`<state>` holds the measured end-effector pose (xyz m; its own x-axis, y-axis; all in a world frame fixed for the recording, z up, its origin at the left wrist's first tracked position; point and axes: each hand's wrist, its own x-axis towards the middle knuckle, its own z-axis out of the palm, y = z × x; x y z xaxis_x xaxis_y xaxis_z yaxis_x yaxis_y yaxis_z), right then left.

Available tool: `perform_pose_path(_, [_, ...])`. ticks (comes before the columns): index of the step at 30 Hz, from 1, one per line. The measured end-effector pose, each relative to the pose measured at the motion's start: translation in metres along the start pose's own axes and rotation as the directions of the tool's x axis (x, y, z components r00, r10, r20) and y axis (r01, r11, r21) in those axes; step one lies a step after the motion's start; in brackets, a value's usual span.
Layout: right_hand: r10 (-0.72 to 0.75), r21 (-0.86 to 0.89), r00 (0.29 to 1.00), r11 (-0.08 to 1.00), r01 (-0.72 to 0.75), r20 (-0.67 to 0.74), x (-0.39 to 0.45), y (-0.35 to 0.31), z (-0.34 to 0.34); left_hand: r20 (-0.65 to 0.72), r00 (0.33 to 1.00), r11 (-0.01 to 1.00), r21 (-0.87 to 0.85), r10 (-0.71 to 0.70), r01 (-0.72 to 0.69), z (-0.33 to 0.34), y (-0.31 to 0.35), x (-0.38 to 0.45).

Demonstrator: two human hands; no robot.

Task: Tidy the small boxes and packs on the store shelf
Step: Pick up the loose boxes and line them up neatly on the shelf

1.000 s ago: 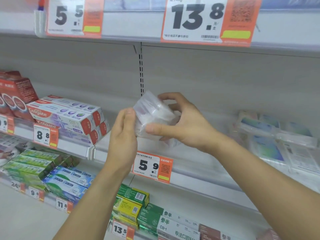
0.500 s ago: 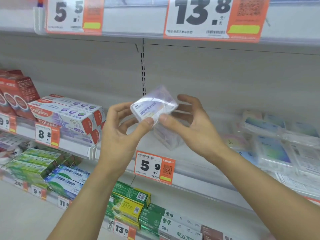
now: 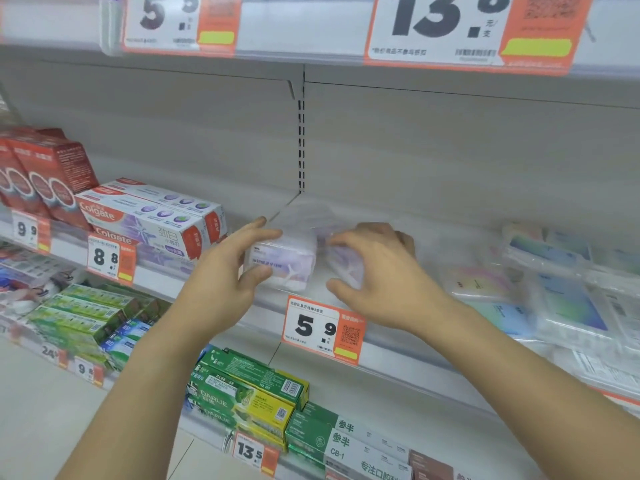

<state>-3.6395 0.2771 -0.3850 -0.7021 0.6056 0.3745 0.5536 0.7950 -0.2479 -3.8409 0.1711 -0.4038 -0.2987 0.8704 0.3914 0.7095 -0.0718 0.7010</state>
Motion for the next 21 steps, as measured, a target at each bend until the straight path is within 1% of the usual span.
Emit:
perform_pose_path(2, [0.1,0.058,0.99,0.994,-0.095,-0.102,-0.003,0.006,0.002,-0.005,1.0,0.997,0.081,0.002,-0.002,0.001,-0.004,0.003])
perform_pose_path(3, [0.152,0.051,0.981,0.988,-0.147,-0.124,-0.004,0.009,0.003,-0.003,1.0,0.993,0.116,-0.001,0.002,0.002,-0.005,0.004])
perform_pose_path(5, [0.226,-0.072,0.968,0.97,-0.234,-0.106,-0.003,0.014,0.004,0.015,0.999,0.988,0.151,-0.034,0.032,0.003,-0.007,0.005])
perform_pose_path(6, [0.244,-0.149,0.966,0.955,-0.255,-0.089,-0.001,0.018,0.004,0.03,0.998,0.986,0.157,-0.059,0.053,0.004,-0.006,0.005])
perform_pose_path(7, [0.256,-0.185,0.963,0.946,-0.266,-0.079,0.001,0.021,0.002,0.046,0.996,0.984,0.165,-0.076,0.067,0.004,-0.006,0.004])
perform_pose_path(8, [0.27,-0.172,0.96,0.945,-0.279,-0.075,0.003,0.025,0.0,0.054,0.996,0.981,0.182,-0.078,0.067,0.004,-0.005,0.003])
perform_pose_path(9, [0.285,-0.12,0.956,0.949,-0.291,-0.063,0.005,0.028,-0.003,0.048,0.996,0.975,0.216,-0.072,0.06,0.004,-0.003,0.003])
perform_pose_path(11, [0.301,0.032,0.954,0.953,-0.3,-0.02,0.007,0.033,-0.011,0.007,1.0,0.96,0.279,-0.013,0.011,0.005,0.005,0.002])
perform_pose_path(13, [0.297,0.152,0.955,0.944,-0.294,0.002,0.006,0.036,-0.018,0.026,0.995,0.953,0.288,0.092,-0.095,0.01,0.014,0.001])
perform_pose_path(15, [0.251,0.208,0.968,0.946,-0.25,0.023,0.001,0.036,-0.024,0.082,0.985,0.939,0.3,0.15,-0.168,0.016,0.019,-0.001])
perform_pose_path(16, [0.202,0.221,0.978,0.953,-0.207,0.045,-0.002,0.035,-0.026,0.104,0.983,0.932,0.318,0.151,-0.177,0.018,0.02,-0.002])
perform_pose_path(18, [0.095,0.258,0.992,0.959,-0.113,0.081,-0.008,0.031,-0.026,0.108,0.985,0.925,0.34,0.138,-0.167,0.02,0.02,-0.002])
perform_pose_path(19, [0.07,0.278,0.994,0.956,-0.089,0.078,-0.01,0.029,-0.025,0.096,0.986,0.927,0.34,0.134,-0.159,0.02,0.02,-0.001])
perform_pose_path(21, [0.076,0.28,0.995,0.955,-0.093,0.071,-0.011,0.027,-0.02,0.071,0.988,0.928,0.34,0.137,-0.154,0.018,0.021,-0.001])
